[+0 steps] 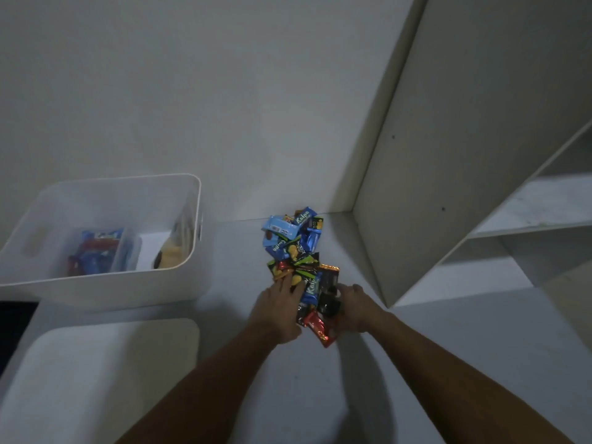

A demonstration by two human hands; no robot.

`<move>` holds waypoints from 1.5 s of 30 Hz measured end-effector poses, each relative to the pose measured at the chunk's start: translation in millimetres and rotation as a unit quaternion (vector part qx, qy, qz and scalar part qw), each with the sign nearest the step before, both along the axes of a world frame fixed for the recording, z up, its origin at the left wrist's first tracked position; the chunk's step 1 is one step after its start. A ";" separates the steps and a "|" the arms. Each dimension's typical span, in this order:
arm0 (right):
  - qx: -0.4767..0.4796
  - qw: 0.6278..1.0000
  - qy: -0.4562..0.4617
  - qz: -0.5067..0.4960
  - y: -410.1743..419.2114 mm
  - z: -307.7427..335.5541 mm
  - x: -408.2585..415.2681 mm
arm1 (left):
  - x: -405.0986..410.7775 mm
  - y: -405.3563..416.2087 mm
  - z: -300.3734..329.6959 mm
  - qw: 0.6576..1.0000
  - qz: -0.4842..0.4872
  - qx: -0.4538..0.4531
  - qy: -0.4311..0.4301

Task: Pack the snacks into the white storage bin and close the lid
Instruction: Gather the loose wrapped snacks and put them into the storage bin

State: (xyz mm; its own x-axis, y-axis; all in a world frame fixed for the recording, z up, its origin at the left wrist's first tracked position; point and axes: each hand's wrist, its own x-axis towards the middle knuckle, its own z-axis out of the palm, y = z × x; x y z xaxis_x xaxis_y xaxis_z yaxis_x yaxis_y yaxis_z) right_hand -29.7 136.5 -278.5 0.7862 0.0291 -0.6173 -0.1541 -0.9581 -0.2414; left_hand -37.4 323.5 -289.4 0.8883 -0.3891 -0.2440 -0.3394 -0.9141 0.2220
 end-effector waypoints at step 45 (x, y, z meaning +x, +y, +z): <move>0.005 0.980 -0.181 0.084 -21.6 -24.6 7.7 | -2.3 5.6 -53.9 0.994 0.094 -0.057 -0.004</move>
State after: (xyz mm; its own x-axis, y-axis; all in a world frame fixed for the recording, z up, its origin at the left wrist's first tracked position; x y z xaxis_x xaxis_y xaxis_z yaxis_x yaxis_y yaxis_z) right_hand -22.0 114.9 -303.1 0.9372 0.1808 -0.2983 0.1024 -0.9601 -0.2603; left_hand -39.6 329.1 -343.3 0.9496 -0.2408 -0.2007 -0.1669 -0.9304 0.3263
